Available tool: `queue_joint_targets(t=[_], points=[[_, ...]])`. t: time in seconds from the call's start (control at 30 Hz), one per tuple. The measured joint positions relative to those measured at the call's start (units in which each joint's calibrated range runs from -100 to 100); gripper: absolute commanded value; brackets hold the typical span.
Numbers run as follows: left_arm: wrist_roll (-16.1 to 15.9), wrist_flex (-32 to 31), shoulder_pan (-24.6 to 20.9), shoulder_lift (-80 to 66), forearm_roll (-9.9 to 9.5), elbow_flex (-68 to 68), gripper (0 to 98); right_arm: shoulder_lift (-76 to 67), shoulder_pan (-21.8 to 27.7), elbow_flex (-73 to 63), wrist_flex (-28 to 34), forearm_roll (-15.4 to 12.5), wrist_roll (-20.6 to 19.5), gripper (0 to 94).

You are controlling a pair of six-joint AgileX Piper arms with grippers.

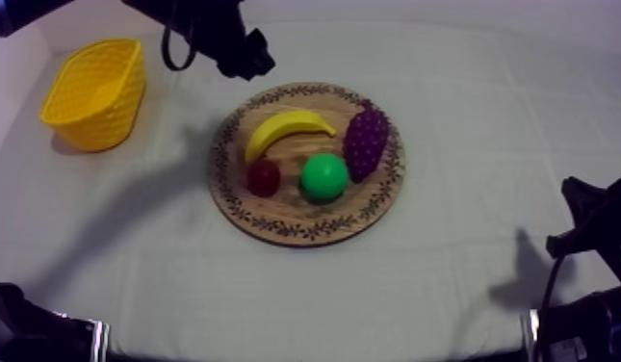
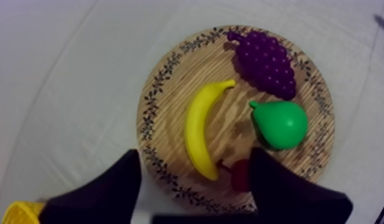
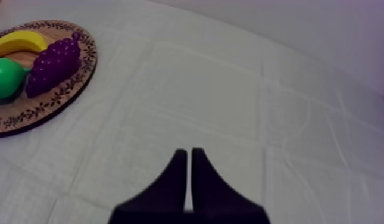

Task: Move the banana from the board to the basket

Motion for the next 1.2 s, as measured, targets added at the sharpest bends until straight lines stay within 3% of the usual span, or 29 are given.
queue_joint_targets(t=[0.53,1.2], points=[[-0.29,2.17,-1.04,9.12,0.17,-3.84,80.4,0.0,-0.08,0.0,0.0,0.0,0.0,0.6],[-1.89,4.37,-1.02,32.98,1.52,-15.94,79.9,0.0,-0.08,0.0,0.0,0.0,0.0,0.6]])
